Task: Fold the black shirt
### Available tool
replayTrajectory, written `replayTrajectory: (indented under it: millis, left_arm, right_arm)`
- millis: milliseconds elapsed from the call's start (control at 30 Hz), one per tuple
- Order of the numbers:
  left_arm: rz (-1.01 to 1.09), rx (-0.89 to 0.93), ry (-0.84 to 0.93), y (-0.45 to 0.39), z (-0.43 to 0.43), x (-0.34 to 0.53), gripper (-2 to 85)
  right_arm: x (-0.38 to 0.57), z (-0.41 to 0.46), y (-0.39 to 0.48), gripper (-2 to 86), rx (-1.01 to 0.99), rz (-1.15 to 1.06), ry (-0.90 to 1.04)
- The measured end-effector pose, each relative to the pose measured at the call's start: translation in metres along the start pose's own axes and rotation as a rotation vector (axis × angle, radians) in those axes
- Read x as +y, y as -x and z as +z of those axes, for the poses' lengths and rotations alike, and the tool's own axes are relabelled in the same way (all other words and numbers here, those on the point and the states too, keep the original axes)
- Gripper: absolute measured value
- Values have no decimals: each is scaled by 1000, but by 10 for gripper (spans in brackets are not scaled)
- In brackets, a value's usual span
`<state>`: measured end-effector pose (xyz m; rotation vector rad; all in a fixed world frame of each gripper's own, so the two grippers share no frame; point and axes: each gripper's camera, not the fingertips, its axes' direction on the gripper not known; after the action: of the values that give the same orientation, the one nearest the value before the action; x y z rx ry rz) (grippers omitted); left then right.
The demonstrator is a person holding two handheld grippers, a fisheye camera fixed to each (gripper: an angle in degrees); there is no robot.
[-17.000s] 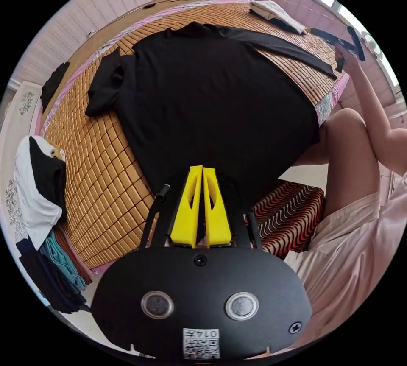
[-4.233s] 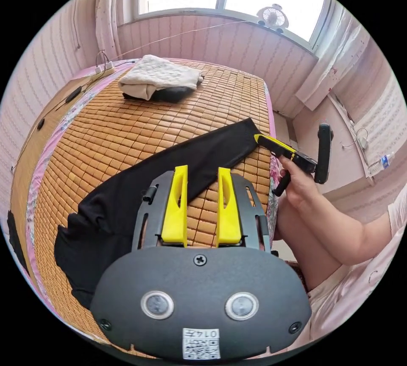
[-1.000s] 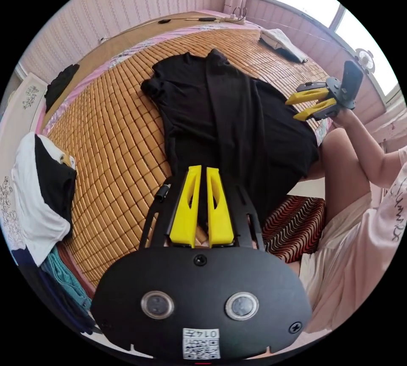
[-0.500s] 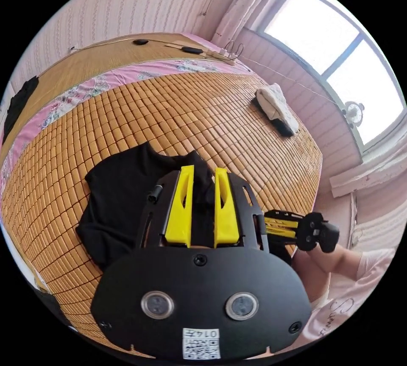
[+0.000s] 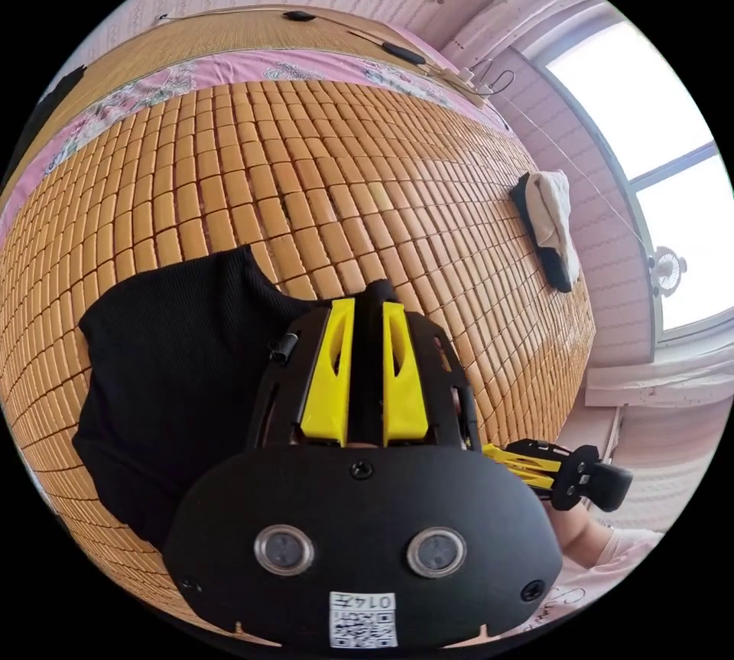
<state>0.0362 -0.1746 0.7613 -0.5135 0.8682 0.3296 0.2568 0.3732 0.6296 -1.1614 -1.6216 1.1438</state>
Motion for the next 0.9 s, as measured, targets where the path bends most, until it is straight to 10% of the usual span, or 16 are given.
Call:
replayTrajectory:
  millis: [300, 533, 900]
  left_arm:
    - [46, -35, -159, 27, -144, 43, 93]
    - [299, -146, -74, -1, -216, 258, 78]
    - [147, -153, 107, -13, -191, 521, 93]
  right_arm:
    - [11, -9, -25, 1, -33, 78, 32]
    - [29, -34, -39, -1, 52, 186, -32]
    - [14, -46, 134, 10, -366, -222, -46]
